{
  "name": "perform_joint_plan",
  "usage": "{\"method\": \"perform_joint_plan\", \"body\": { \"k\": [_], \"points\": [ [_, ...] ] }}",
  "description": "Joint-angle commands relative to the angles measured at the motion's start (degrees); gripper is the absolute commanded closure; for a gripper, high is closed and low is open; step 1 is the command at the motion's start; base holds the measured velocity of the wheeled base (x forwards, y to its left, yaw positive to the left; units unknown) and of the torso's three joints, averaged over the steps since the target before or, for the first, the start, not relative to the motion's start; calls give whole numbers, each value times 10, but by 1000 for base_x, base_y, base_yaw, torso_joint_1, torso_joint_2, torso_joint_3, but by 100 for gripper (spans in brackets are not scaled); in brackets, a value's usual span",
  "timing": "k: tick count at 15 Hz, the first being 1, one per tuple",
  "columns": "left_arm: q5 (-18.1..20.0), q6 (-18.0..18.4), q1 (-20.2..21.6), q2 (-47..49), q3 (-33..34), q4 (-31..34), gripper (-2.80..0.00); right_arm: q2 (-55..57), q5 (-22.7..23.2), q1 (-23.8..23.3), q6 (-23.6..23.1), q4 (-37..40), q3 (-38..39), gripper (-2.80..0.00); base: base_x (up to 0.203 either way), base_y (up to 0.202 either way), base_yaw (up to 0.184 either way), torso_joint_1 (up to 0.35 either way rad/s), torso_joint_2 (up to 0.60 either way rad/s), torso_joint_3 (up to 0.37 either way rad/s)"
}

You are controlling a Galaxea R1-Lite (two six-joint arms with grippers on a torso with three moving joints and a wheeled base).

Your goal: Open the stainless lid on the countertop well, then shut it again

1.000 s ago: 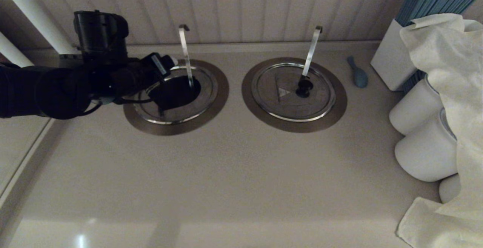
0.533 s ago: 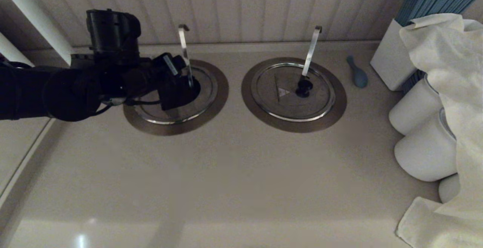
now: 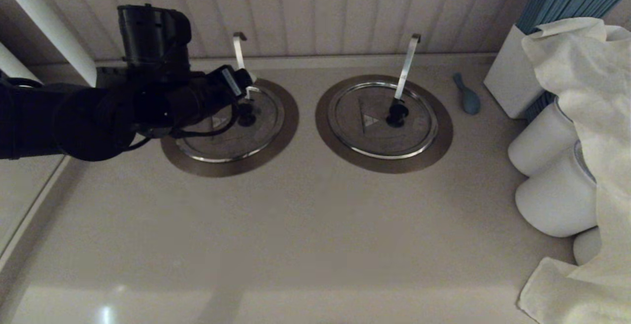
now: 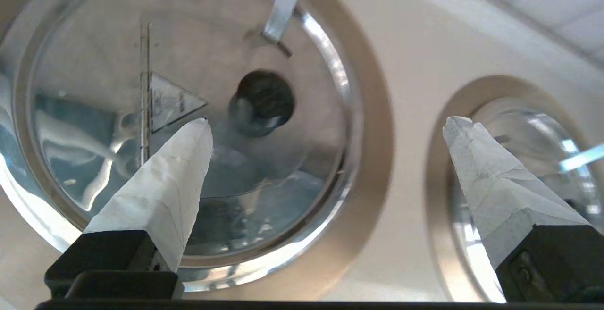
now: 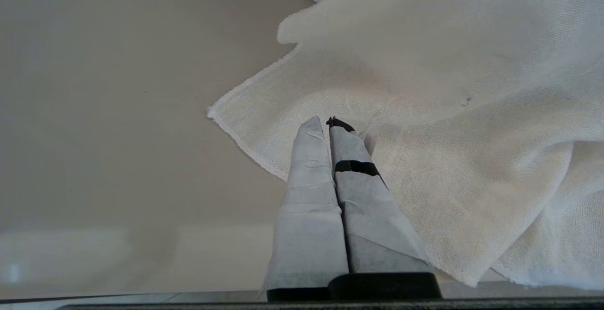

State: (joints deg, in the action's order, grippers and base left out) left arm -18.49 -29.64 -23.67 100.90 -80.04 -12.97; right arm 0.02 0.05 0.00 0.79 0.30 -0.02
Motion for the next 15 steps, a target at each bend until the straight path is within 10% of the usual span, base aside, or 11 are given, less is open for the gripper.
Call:
{"method": "perform_joint_plan", "body": {
  "k": [1,8,9,15],
  "points": [
    [0,-1,-1,-26,0,0,-280,0,0,0,0,0,-1,0,0,0,0,0,0,0],
    [51,119,15,-164,111,5,-280,0,1,0,0,0,-1,0,0,0,0,0,0,0],
    [71,143,16,-201,137,9,0,0,0,0,0,0,-1,0,0,0,0,0,0,0],
    [90,256,25,-525,241,213,0,0,0,0,0,0,-1,0,0,0,0,0,0,0]
  ]
}}
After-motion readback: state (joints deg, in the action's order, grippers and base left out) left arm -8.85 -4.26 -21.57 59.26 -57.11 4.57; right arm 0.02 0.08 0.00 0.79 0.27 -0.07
